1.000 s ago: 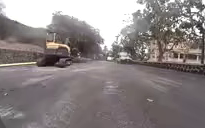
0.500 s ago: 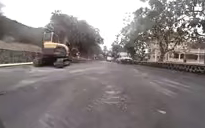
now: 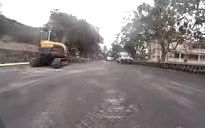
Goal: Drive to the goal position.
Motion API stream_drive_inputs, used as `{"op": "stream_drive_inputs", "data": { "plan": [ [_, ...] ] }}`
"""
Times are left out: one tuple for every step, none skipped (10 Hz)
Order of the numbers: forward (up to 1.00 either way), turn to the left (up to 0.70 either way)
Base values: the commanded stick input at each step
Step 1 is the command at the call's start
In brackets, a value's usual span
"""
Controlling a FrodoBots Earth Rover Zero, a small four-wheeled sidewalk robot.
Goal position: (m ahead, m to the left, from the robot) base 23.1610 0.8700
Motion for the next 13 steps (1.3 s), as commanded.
{"op": "stream_drive_inputs", "data": {
  "plan": [
    [0.7,0.0],
    [0.7,0.0],
    [0.7,0.0],
    [0.7,0.0],
    [0.7,0.0],
    [0.7,0.0],
    [0.7,0.0],
    [0.7,0.0],
    [0.7,0.0],
    [0.7,0.0],
    [0.7,0.0],
    [0.7,0.0],
    [0.7,0.0]
  ]
}}
